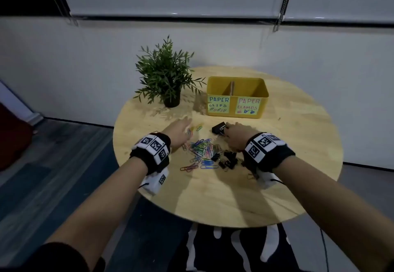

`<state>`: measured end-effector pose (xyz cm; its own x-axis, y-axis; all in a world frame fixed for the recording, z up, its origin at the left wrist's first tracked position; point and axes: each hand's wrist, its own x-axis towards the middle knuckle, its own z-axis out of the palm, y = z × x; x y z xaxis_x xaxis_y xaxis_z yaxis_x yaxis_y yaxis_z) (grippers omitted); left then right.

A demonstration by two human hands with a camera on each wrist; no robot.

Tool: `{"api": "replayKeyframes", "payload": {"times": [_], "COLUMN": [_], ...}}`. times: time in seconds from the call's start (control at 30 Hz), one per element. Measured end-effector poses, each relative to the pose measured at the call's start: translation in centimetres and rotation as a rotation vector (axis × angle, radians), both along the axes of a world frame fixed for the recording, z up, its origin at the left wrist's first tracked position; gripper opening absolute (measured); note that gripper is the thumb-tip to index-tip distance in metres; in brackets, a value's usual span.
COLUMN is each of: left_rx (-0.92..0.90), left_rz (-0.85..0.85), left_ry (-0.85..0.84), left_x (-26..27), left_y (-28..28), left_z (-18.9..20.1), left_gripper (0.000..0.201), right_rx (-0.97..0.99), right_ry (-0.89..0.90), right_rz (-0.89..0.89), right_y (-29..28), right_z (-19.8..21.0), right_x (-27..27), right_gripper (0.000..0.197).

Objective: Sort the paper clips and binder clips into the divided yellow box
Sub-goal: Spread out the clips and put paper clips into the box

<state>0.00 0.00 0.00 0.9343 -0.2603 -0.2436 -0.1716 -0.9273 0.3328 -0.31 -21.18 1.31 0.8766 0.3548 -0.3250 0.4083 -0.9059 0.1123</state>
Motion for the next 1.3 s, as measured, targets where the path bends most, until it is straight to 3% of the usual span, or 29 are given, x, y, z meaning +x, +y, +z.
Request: {"api": "replayKeyframes", "payload": {"times": [0.1, 0.17, 0.23, 0.37, 0.53, 0.8, 1.0, 1.2, 1.3], "left_rx": [0.226, 0.311, 0.262, 0.091, -0.100, -0.112, -0.300, -0.593, -0.664], "left_rz": [0.011, -0.058, -0.077, -0.035, 0.097, 0.076, 0.128, 0.157, 0.166], "left_ry": [0.134, 0.224, 0.197, 0.125, 0.039, 0.081, 0.194, 0.243, 0.208], "left_x": [0.1, -0.9, -1.9, -2.1, -1.6, 0.6, 1.9, 3.7, 4.9], "left_y": [-0.7, -1.9, -2.9, -3.6, -3.3, -2.8, -2.4, -1.6, -1.6], "left_z": [1.2, 1.7, 1.4, 0.2, -0.3, 1.1, 1.5, 2.9, 4.8], "left_gripper": [0.098, 0.119, 0.123, 0.100, 0.054, 0.020, 0.011, 0.012, 0.004], "right_rx": [0.239, 0.303, 0.329, 0.323, 0.454, 0.352, 0.434, 0.731, 0.967], "right_ry": [-0.168, -0.081, 0.021, 0.118, 0.268, 0.266, 0.333, 0.493, 0.371], "right_rz": [-0.014, 0.001, -0.036, -0.072, -0.130, -0.036, -0.091, -0.164, -0.220], "right_y": [-0.2, 0.6, 1.2, 1.9, 2.7, 3.6, 1.5, -1.5, -2.4], "right_z": [0.5, 0.7, 0.6, 0.5, 0.2, 0.7, 3.0, 6.6, 6.8], "right_x": [0.4, -0.1, -0.3, 0.0, 0.4, 2.2, 5.4, 7.5, 8.3], "right_gripper": [0.030, 0.036, 0.053, 0.074, 0.055, 0.033, 0.016, 0.006, 0.007]}}
